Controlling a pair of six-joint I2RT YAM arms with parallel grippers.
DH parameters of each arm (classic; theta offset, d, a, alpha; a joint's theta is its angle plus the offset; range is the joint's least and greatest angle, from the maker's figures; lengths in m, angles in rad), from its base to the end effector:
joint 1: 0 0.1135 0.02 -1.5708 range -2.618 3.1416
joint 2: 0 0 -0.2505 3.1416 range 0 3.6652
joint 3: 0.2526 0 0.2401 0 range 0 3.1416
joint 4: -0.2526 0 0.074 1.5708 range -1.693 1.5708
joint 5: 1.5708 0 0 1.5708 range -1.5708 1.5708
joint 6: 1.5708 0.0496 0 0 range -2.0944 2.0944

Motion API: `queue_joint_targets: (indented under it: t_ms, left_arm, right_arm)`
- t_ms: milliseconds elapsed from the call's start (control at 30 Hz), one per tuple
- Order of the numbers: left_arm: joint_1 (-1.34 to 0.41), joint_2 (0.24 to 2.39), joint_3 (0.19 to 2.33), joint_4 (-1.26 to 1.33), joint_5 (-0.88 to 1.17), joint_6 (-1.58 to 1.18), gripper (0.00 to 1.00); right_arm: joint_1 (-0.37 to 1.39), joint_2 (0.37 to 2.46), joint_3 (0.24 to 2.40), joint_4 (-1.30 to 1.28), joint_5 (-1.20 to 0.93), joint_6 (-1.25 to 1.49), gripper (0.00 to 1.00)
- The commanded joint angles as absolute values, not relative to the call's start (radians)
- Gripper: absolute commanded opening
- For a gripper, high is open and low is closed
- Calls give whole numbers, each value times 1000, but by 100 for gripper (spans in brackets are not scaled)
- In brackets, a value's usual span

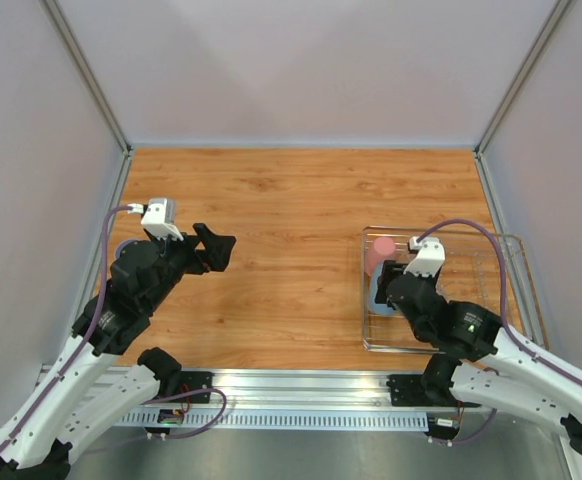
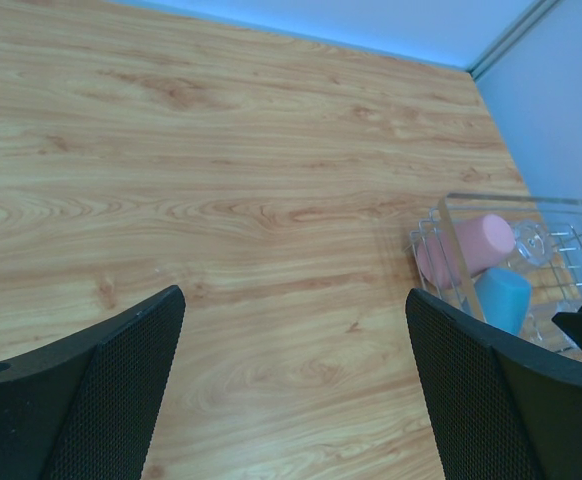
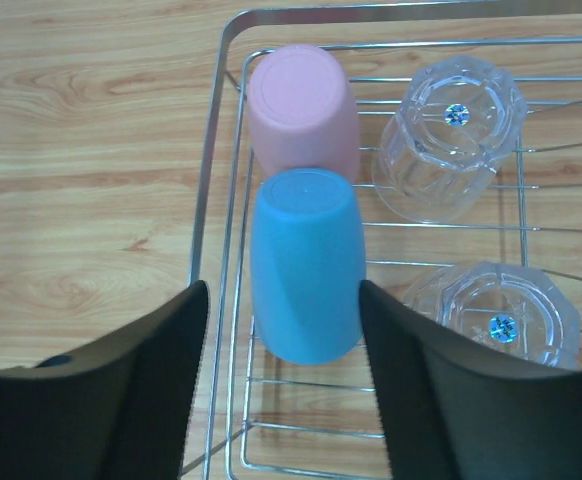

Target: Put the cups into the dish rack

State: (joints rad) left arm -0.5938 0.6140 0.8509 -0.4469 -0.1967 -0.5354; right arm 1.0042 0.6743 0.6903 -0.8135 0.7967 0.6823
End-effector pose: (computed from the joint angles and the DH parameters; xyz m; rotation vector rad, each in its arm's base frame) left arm 0.1273 -0.0743 0.3451 -0.0919 1.8194 -0.6350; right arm 0.1006 0.0921 0.2558 0.0183 2.0950 0.0499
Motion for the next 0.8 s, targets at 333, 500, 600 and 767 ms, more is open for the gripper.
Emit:
queue_joint_targets:
  t_ms: [333, 500, 600, 767]
  left_arm:
    - [-591, 620, 848, -426, -173, -514, 100]
    - [-591, 608, 850, -439, -175, -508, 100]
    - [-592, 598, 839, -437, -183, -512, 100]
    - [-592, 600, 839, -433, -183, -514, 100]
  right_arm:
    - [823, 845, 818, -805, 559, 604, 87]
    - [749, 905, 877, -833, 503, 565, 86]
    - [747, 923, 879, -792, 445, 514, 85]
    - [741, 1001, 873, -773, 425, 503, 86]
